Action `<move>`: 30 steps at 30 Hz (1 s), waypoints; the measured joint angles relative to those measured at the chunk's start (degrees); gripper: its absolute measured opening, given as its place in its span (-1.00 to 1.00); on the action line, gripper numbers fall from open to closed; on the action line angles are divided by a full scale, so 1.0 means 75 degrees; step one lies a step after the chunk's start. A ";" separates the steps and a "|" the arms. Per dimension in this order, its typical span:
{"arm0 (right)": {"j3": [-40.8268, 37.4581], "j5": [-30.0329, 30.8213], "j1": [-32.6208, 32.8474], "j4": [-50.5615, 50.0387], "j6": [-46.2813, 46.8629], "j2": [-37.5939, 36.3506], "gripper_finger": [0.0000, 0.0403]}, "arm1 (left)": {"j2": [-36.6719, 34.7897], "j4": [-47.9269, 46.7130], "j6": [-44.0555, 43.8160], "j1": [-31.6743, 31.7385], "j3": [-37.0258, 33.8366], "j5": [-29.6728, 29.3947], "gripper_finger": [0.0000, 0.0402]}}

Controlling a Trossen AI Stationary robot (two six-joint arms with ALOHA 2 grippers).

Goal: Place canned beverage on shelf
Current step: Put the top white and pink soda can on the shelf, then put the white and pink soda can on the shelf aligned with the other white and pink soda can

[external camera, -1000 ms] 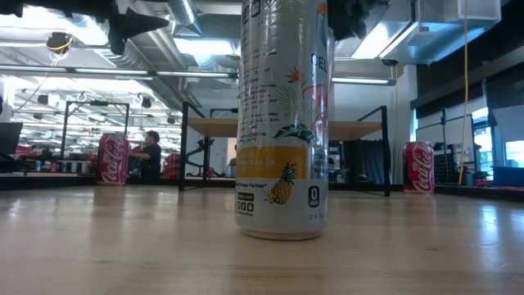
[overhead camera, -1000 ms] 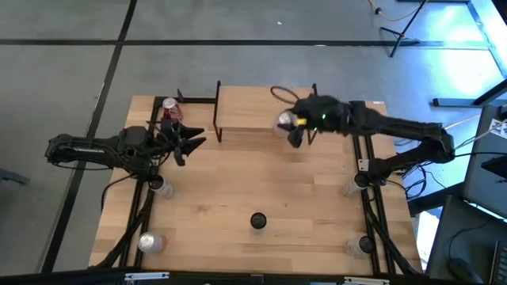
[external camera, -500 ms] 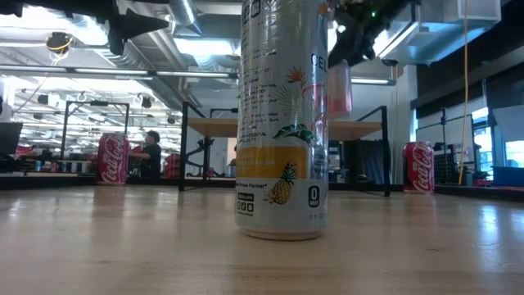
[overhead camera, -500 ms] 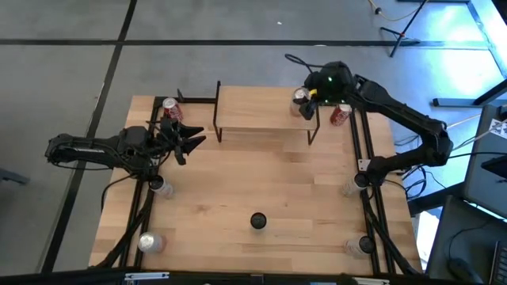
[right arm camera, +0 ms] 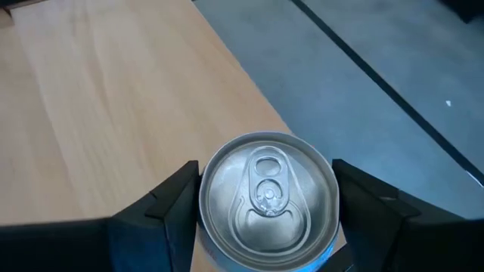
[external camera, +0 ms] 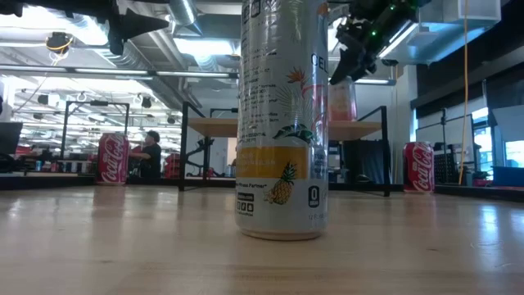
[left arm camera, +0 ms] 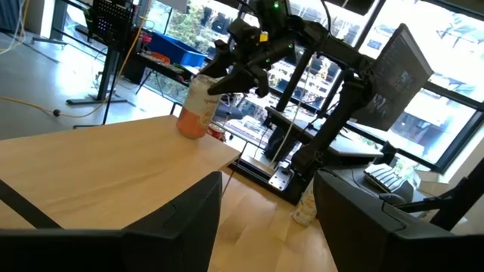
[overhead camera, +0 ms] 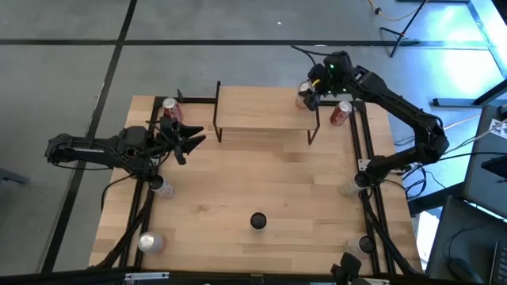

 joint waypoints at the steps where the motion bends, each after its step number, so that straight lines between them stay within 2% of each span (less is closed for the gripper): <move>1: 0.0000 -0.0026 0.0000 -0.0016 -0.0029 0.0000 0.17 | 0.0001 -0.0003 -0.0003 0.0000 0.0000 0.0000 0.02; 9: 0.0015 -0.0273 0.0017 -0.0184 -0.0141 -0.0004 0.22 | 0.0000 0.0000 -0.0003 0.0000 0.0000 0.0000 0.02; 19: 0.0033 -0.0057 0.0023 -0.0256 -0.0150 -0.0108 0.53 | 0.0000 0.0000 -0.0004 0.0000 0.0000 0.0003 0.02; 28: 0.1309 -0.0067 0.0029 -0.1004 -0.0085 -0.0187 0.59 | 0.0000 0.0010 -0.0017 -0.0001 0.0000 0.0005 0.02; 30: 0.1712 -0.0321 0.0037 -0.1268 0.0102 -0.0187 0.59 | 0.0000 0.0028 -0.0013 0.0000 0.0000 0.0006 0.02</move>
